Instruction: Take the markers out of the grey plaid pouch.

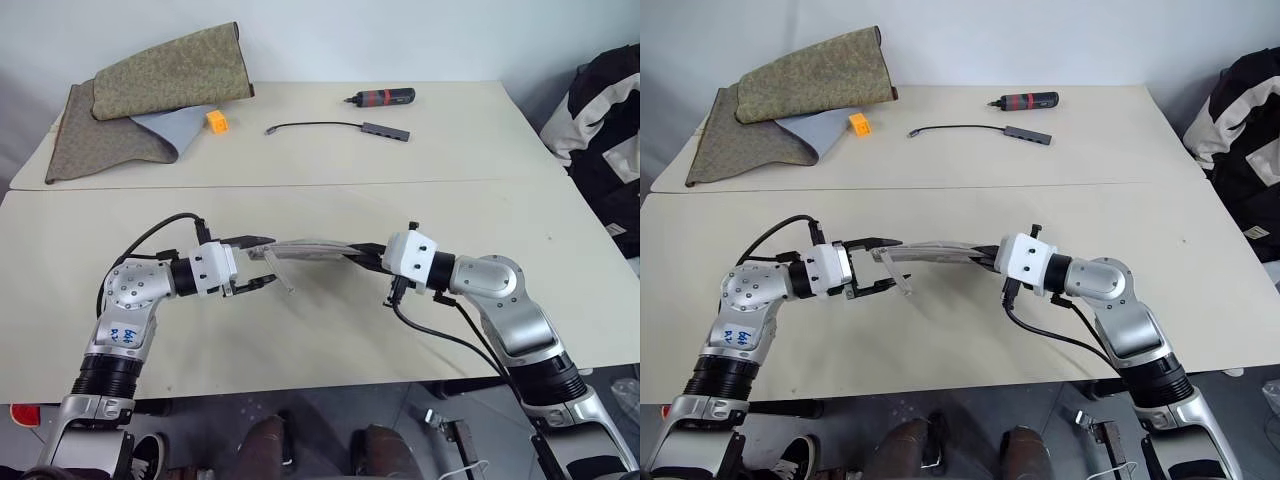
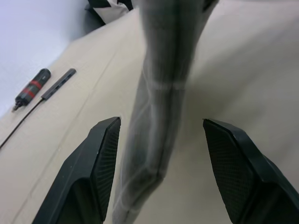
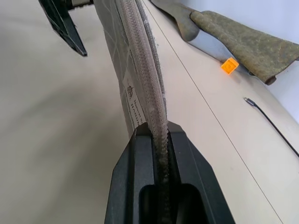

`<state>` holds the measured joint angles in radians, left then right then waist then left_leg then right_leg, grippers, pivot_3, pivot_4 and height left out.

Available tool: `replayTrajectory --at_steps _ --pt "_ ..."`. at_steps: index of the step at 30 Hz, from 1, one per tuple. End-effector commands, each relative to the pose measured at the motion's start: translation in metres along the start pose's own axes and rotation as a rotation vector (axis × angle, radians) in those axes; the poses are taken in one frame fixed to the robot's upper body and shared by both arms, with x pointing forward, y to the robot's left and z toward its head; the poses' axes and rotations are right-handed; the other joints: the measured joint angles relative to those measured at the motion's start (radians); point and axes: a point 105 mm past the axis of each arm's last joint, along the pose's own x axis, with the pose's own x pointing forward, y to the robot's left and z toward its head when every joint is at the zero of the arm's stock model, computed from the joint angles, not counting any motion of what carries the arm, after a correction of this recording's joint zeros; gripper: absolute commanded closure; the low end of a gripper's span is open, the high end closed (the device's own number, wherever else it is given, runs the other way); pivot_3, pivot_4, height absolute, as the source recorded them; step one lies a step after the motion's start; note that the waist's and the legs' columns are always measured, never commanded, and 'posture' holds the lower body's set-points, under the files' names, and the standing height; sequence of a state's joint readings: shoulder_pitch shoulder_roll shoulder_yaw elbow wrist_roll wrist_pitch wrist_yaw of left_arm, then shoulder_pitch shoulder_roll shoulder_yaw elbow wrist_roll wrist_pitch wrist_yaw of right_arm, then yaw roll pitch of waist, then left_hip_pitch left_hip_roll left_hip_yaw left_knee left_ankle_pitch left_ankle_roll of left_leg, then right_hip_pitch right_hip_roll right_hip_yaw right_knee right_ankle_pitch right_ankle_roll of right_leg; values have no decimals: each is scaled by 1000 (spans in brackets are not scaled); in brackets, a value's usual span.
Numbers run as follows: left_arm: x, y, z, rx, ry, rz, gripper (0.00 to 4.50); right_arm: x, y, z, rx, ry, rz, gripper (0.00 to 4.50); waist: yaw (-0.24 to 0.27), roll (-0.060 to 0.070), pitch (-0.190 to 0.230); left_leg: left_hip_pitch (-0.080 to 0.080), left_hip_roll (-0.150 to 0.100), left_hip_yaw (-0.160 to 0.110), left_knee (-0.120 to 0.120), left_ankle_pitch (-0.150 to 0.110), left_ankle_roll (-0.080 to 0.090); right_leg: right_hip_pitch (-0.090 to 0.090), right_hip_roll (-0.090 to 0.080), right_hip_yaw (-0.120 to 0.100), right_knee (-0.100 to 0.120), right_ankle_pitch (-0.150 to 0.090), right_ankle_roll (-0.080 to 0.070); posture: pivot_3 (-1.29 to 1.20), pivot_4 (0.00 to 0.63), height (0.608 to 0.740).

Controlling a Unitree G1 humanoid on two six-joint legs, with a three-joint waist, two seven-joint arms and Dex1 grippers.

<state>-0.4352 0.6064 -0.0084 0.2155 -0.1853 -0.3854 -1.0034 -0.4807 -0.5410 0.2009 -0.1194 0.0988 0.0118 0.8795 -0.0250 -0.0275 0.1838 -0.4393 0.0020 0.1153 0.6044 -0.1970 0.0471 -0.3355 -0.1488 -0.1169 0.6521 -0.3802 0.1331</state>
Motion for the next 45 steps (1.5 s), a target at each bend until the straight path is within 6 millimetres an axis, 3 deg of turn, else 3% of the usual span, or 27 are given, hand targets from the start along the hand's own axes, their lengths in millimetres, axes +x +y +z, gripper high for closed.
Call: replayTrajectory --at_steps 1,6,13,23,27,29,32,38,41,45 --pt "0 2 4 19 -22 10 2713 -5 -3 15 -15 -51 -9 4500 0 0 0 0 0 0 0 0 0 0 0 0 0 0 0 0 150 740" --pt "4 2 8 5 -54 14 4389 -5 -2 15 -7 -52 3 4500 0 0 0 0 0 0 0 0 0 0 0 0 0 0 0 0 150 740" --pt "4 3 10 -18 -70 32 4452 -4 1 11 -20 -31 18 4500 0 0 0 0 0 0 0 0 0 0 0 0 0 0 0 0 150 740" --pt "8 19 4 126 12 203 4500 -17 -21 21 214 -70 -67 1228 1 0 0 0 0 -1 1 0 0 1 0 -1 0 0 0 0 150 740" --pt "13 20 0 194 50 275 4500 -27 -43 46 364 -179 -147 1228 1 0 0 0 0 -2 1 0 0 2 0 -2 0 0 0 0 150 740" --pt "17 17 -2 223 66 286 4500 -29 -45 60 420 -220 -131 1228 2 0 0 0 0 -3 1 0 0 2 -1 -2 0 0 0 0 150 740" --pt "27 9 -5 249 74 295 4500 -22 -21 65 559 -208 -14 1228 3 0 0 0 0 -5 0 0 0 2 -1 -3 0 0 0 0 150 740" --pt "43 -5 -5 252 75 296 4500 -5 31 34 756 -48 54 1228 14 0 0 -1 -1 -7 0 -1 0 6 -1 -4 -6 0 0 0 150 740" --pt "47 -11 -5 239 72 296 4500 3 31 31 790 -49 -8 1228 19 0 0 -1 -1 -7 0 -1 0 6 -1 -7 -6 0 0 0 150 740" --pt "50 -17 -5 232 73 292 4500 8 40 36 802 -48 43 1228 24 0 0 -1 -1 -7 0 -1 0 6 -1 -8 -6 0 0 0 150 740"
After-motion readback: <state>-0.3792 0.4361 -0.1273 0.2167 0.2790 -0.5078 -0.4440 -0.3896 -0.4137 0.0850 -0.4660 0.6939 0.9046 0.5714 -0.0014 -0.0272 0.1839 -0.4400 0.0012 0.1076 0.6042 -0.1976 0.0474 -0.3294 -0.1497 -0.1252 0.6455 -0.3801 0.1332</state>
